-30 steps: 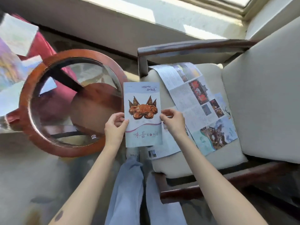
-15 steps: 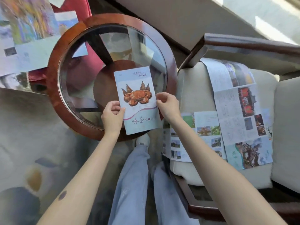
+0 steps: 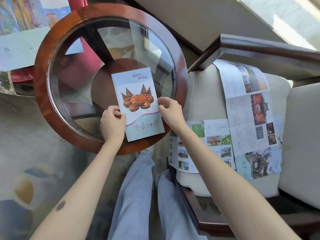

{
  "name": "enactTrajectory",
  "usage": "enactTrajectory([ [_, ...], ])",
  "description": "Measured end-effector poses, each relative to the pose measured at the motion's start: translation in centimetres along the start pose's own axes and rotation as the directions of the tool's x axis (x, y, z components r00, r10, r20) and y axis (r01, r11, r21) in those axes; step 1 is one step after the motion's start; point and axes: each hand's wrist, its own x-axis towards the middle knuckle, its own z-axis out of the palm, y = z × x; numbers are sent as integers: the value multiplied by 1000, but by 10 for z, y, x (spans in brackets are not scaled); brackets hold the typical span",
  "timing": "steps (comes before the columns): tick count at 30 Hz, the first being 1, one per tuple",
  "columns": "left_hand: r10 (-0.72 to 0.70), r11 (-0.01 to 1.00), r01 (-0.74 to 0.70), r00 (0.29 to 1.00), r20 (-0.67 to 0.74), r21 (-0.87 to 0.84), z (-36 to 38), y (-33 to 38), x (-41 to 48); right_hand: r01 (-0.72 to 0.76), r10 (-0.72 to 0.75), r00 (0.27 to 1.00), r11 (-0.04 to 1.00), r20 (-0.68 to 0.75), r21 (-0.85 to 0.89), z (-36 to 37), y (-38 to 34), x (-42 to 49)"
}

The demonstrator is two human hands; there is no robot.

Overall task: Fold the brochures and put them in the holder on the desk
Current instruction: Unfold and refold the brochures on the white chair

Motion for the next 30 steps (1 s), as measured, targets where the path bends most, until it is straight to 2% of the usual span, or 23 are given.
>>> enactTrajectory([
  [3,48,997,-43,996,-77,70,2,11,-2,-9,9,999,1000,-43,1,-12,0,-6],
  [5,107,992,-101,991,-78,68,10,28,-8,-30,32,997,999,-73,25,-27,3,-12],
  [9,284,959,-283,956,73,-28,45,76,-41,-53,61,985,997,-163,54,-78,19,-28],
  [15,509,853,-519,801,316,-59,106,135,-116,-132,168,917,984,-362,120,-162,79,-59],
  [20,526,805,-593,688,501,-31,151,151,-167,-254,333,828,940,-452,227,-206,156,-94],
  [24,520,748,-663,625,582,43,182,151,-195,-354,472,764,877,-441,325,-225,216,-117],
  [30,494,623,-770,521,696,134,239,153,-224,-429,619,681,770,-391,472,-245,284,-136],
])
